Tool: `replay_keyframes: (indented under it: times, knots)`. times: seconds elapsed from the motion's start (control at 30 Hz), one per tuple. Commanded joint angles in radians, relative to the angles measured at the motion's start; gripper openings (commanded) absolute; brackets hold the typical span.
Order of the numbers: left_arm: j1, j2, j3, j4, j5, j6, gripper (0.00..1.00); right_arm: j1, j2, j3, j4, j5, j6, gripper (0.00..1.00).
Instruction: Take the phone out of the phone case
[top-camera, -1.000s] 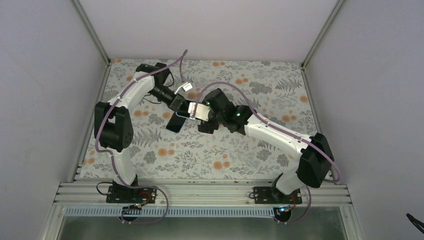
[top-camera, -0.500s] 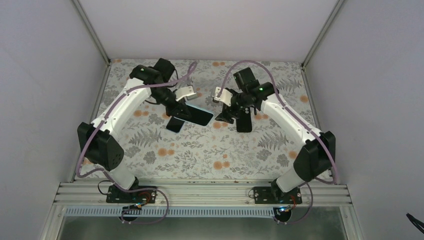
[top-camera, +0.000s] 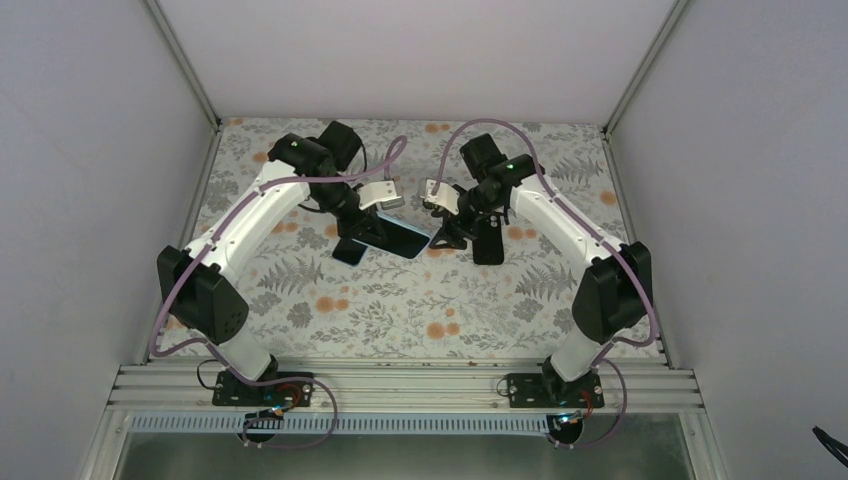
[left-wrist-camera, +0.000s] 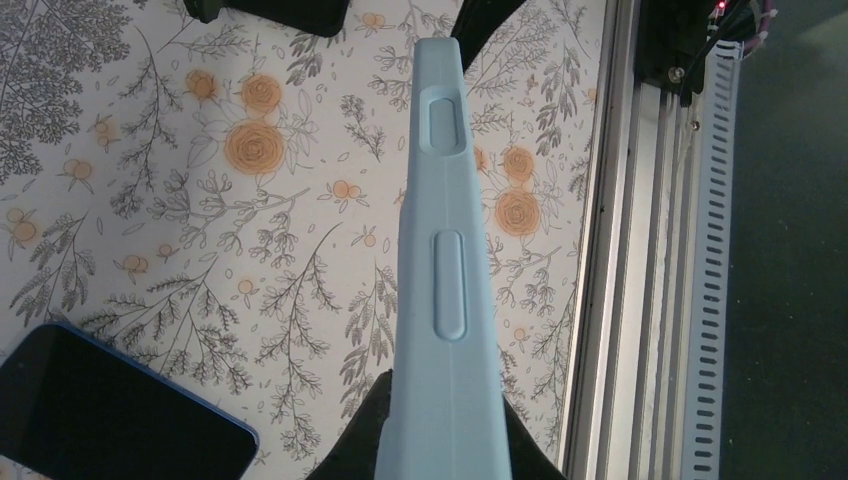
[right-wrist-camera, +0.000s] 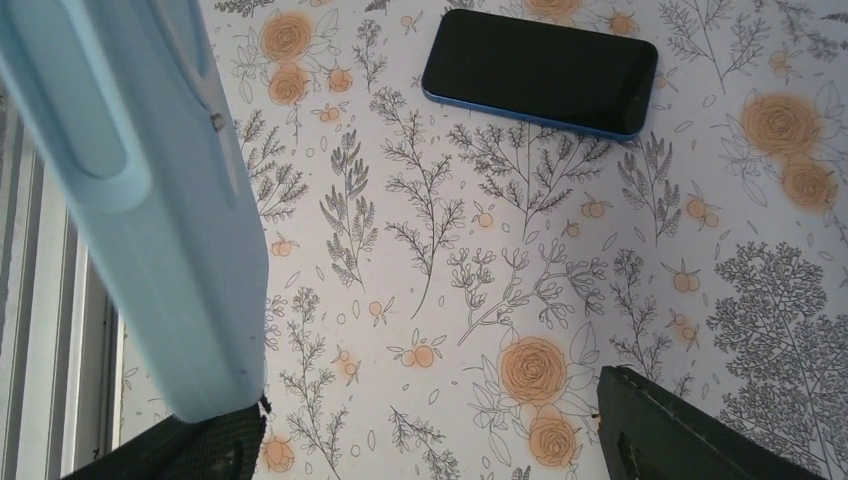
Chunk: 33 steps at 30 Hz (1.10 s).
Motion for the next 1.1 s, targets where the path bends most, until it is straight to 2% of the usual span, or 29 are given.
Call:
replay_keyframes:
  times: [0.0, 0.2, 0.4, 0.7, 1.07]
  knots:
    - [-0.020, -0.015, 0.009, 0.005, 0.057, 0.016, 0.02, -0.017, 0.037, 0.043, -0.010, -0.063, -0.034, 0.80]
    - [-0.045, -0.003, 0.017, 0.006, 0.083, 0.017, 0.02, -0.019, 0.052, 0.050, -0.009, -0.052, -0.042, 0.76]
    - [-0.078, 0.017, 0.030, 0.006, 0.040, 0.008, 0.02, -0.020, 0.082, 0.102, -0.069, -0.047, -0.067, 0.72]
    - [-0.076, -0.001, 0.064, 0.014, -0.058, -0.009, 0.02, -0.020, 0.003, 0.017, -0.172, 0.009, -0.140, 0.72]
    - [-0.079, 0.030, 0.080, 0.025, -0.050, -0.025, 0.02, -0.008, -0.025, 0.006, -0.201, -0.014, -0.138, 0.69]
